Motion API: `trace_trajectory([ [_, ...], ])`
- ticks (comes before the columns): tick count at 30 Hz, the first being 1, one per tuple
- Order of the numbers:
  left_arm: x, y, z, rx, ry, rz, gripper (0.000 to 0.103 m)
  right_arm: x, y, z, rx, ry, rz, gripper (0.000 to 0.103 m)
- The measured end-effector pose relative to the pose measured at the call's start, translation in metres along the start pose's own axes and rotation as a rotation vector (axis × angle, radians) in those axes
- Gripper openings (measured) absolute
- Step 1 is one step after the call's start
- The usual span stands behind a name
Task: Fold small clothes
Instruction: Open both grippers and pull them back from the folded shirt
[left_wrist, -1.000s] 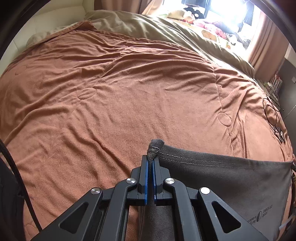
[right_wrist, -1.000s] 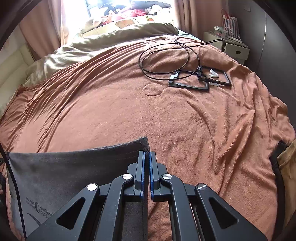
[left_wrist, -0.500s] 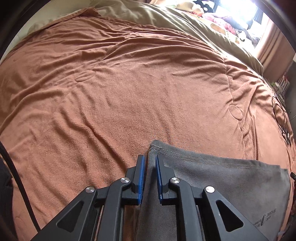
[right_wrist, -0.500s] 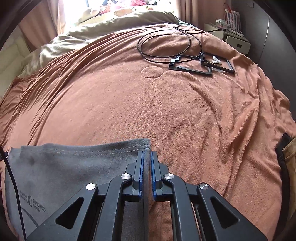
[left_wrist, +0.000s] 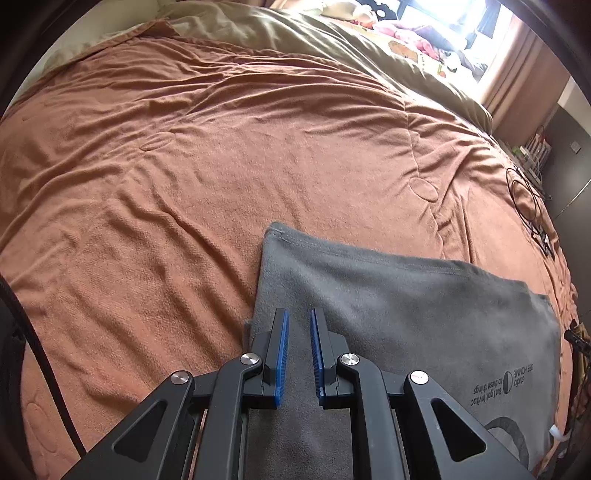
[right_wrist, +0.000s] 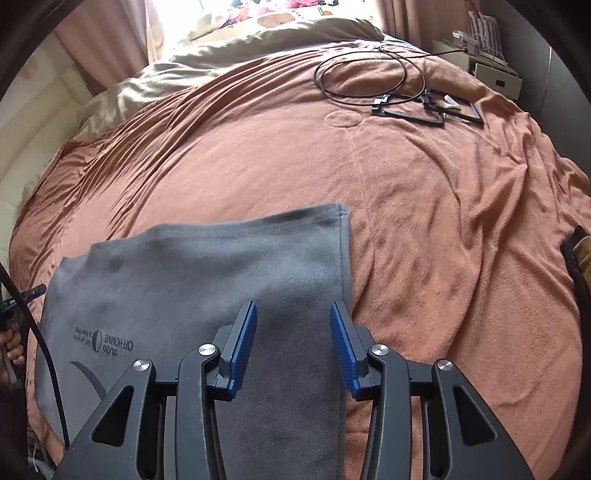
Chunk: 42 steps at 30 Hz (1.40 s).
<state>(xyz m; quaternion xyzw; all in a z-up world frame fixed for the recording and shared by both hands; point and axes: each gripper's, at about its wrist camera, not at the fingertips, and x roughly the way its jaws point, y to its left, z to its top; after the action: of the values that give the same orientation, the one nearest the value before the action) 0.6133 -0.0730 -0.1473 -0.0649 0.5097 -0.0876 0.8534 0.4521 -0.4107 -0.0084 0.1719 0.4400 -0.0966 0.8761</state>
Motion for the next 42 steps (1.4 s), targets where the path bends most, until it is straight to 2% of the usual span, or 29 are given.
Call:
trace_trajectory([
  [6,0.027,0.008,-0.008,-0.01,0.063,0.036,0.013,0.026,-0.002,-0.003,-0.034,0.075,-0.045,0.024],
  [7,0.033,0.011,-0.009,-0.012,0.074,0.042,0.013,0.03,-0.005,-0.002,-0.026,0.075,-0.055,0.018],
  [9,0.036,0.013,-0.009,-0.004,0.059,0.044,0.012,0.033,-0.011,0.003,-0.011,0.065,-0.066,0.014],
  [16,0.027,0.001,0.001,0.01,0.057,0.114,0.011,0.029,-0.003,0.017,-0.003,0.049,-0.105,0.014],
  [22,0.007,-0.019,0.006,0.045,0.02,0.063,0.011,0.016,0.011,0.017,-0.027,0.037,-0.075,0.014],
  [26,0.008,-0.026,0.002,0.047,0.036,0.035,0.011,0.031,0.015,0.016,-0.057,0.073,-0.082,0.014],
  [29,0.014,-0.025,-0.006,0.039,0.063,0.049,0.011,0.045,0.012,0.018,-0.038,0.083,-0.114,0.014],
  [33,0.011,-0.015,-0.022,0.007,0.083,0.055,0.011,0.031,0.017,0.019,-0.004,0.057,-0.123,0.016],
  [36,-0.001,-0.012,-0.035,0.008,0.083,0.052,0.011,0.012,0.027,0.009,-0.027,0.049,-0.095,0.018],
  [42,-0.026,-0.006,-0.07,-0.008,0.078,0.027,0.012,-0.012,0.039,-0.027,-0.048,0.086,-0.042,0.018],
])
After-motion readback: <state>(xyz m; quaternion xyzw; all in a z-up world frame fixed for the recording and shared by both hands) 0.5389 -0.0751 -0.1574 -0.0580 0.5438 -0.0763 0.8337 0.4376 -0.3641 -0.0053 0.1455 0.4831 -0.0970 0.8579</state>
